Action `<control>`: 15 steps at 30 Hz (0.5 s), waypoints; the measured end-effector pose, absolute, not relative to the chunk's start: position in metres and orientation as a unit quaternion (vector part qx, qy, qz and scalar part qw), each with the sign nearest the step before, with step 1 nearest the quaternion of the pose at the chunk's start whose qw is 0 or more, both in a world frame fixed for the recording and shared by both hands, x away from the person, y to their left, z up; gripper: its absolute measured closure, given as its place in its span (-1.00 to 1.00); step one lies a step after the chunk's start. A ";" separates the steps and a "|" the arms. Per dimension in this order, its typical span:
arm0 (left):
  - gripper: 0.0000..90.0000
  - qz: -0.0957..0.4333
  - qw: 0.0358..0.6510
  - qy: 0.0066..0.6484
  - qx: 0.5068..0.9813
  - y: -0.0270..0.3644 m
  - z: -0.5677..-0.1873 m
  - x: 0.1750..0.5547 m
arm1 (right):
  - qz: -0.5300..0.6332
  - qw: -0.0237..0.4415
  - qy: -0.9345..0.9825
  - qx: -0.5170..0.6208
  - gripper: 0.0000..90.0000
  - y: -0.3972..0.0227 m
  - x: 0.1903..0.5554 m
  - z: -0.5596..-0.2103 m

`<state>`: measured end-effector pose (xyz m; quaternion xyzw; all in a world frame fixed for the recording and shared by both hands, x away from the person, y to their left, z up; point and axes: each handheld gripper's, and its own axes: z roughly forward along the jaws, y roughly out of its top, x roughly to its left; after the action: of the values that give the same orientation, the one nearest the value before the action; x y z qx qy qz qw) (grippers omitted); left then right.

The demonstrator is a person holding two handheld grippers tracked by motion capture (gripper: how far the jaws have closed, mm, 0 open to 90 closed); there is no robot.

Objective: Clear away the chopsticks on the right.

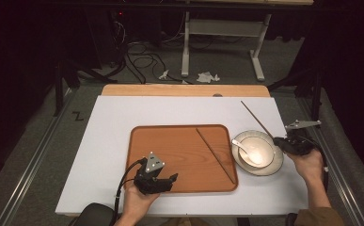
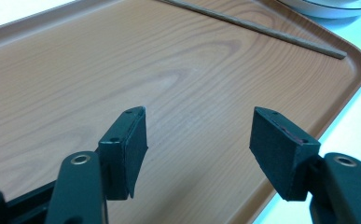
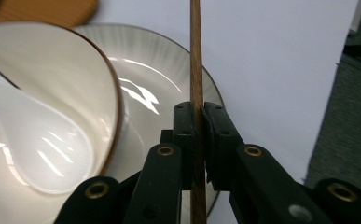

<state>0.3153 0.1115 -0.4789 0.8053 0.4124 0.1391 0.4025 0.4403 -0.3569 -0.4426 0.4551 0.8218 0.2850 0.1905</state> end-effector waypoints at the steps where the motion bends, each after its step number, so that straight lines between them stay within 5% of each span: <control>1: -0.19 0.138 0.403 0.410 0.806 0.111 -0.479 0.316 | 0.291 0.193 0.820 0.454 0.89 -0.357 0.438 -0.440; 15: -0.19 0.124 0.407 0.380 0.821 0.096 -0.479 0.325 | 0.324 0.219 0.811 0.436 0.89 -0.337 0.401 -0.413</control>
<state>0.3245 0.0963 -0.4793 0.8212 0.3804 0.1241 0.4068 0.4009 -0.3369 -0.4130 0.4360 0.8106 0.3239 0.2188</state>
